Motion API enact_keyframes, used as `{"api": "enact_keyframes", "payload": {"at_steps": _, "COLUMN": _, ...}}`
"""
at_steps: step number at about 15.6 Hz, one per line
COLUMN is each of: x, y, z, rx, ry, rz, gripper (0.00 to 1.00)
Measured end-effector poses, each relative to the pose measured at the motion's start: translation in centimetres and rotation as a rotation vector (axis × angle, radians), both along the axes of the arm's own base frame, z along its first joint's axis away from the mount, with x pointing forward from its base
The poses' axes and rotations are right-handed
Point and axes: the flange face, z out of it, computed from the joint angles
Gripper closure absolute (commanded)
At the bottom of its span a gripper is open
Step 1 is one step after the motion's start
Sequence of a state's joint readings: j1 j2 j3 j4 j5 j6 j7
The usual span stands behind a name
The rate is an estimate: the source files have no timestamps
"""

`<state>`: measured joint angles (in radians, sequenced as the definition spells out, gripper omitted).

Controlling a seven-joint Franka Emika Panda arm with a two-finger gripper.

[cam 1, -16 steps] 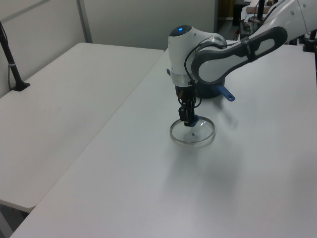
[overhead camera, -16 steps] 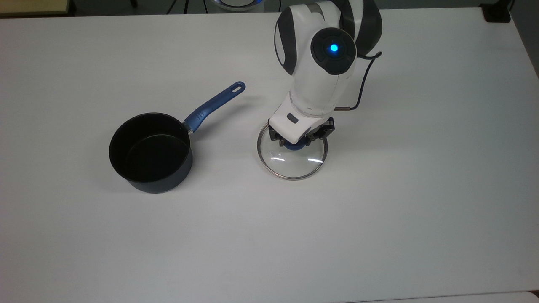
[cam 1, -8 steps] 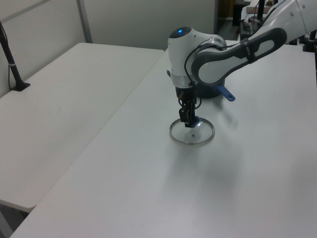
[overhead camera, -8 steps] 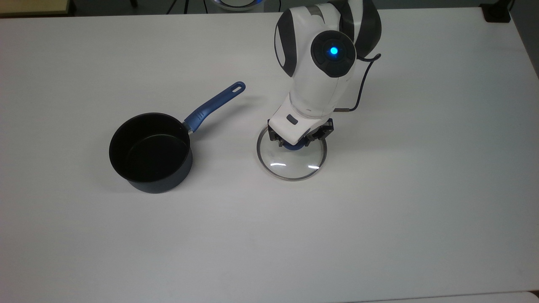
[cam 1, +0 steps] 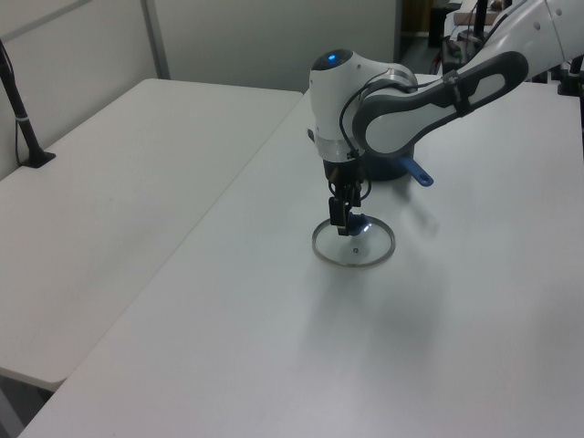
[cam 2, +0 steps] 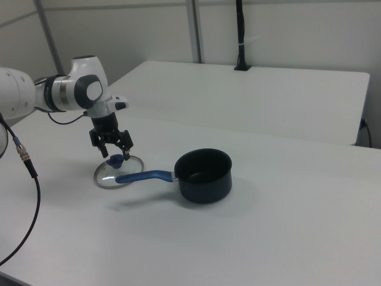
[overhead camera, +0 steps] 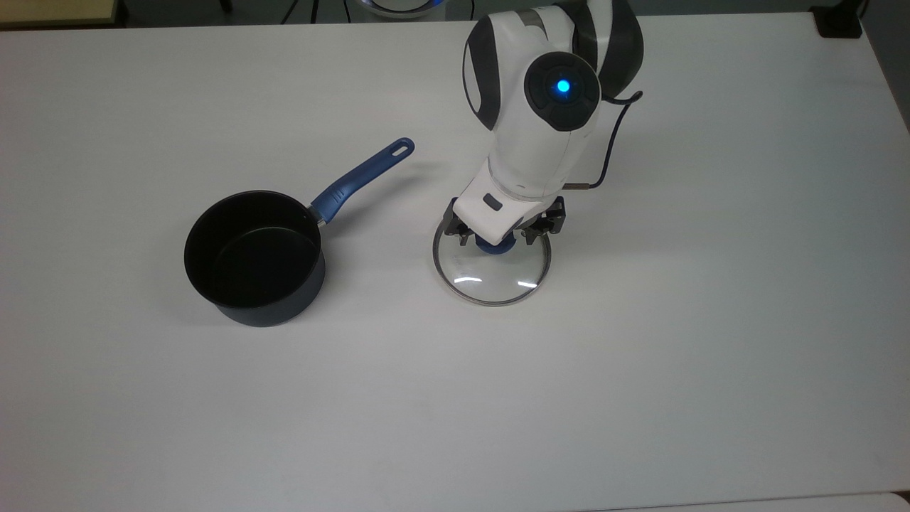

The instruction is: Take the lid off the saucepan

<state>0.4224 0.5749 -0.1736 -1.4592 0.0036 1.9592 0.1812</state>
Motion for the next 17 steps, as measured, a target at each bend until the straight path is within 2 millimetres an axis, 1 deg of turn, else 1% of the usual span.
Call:
{"api": "enact_keyframes", "payload": {"at_steps": 2, "x": 0.2, "y": -0.3, "z": 0.9, "rx": 0.004, "ry": -0.014, "rz": -0.004, "gripper": 0.0}}
{"api": "enact_keyframes", "payload": {"at_steps": 4, "x": 0.4, "y": -1.0, "z": 2.8, "rx": 0.012, "ry": -0.04, "rz": -0.015, "gripper": 0.0}}
{"api": "enact_keyframes", "payload": {"at_steps": 5, "x": 0.4, "y": -1.7, "z": 4.1, "rx": 0.017, "ry": -0.05, "rz": -0.026, "gripper": 0.0}}
{"api": "enact_keyframes", "payload": {"at_steps": 6, "x": 0.1, "y": -2.8, "z": 6.3, "rx": 0.024, "ry": -0.055, "rz": -0.041, "gripper": 0.0}}
{"api": "enact_keyframes", "payload": {"at_steps": 8, "x": -0.7, "y": -4.3, "z": 9.4, "rx": 0.031, "ry": -0.054, "rz": -0.062, "gripper": 0.0}}
{"api": "enact_keyframes", "payload": {"at_steps": 10, "x": -1.9, "y": -6.9, "z": 12.7, "rx": 0.037, "ry": -0.029, "rz": -0.081, "gripper": 0.0}}
{"api": "enact_keyframes", "payload": {"at_steps": 14, "x": -5.1, "y": -13.3, "z": 18.9, "rx": 0.066, "ry": 0.032, "rz": -0.09, "gripper": 0.0}}
{"api": "enact_keyframes", "payload": {"at_steps": 16, "x": -6.3, "y": -15.8, "z": 20.8, "rx": 0.077, "ry": 0.033, "rz": -0.08, "gripper": 0.0}}
{"api": "enact_keyframes", "payload": {"at_steps": 17, "x": -6.7, "y": -16.8, "z": 21.3, "rx": 0.08, "ry": 0.034, "rz": -0.076, "gripper": 0.0}}
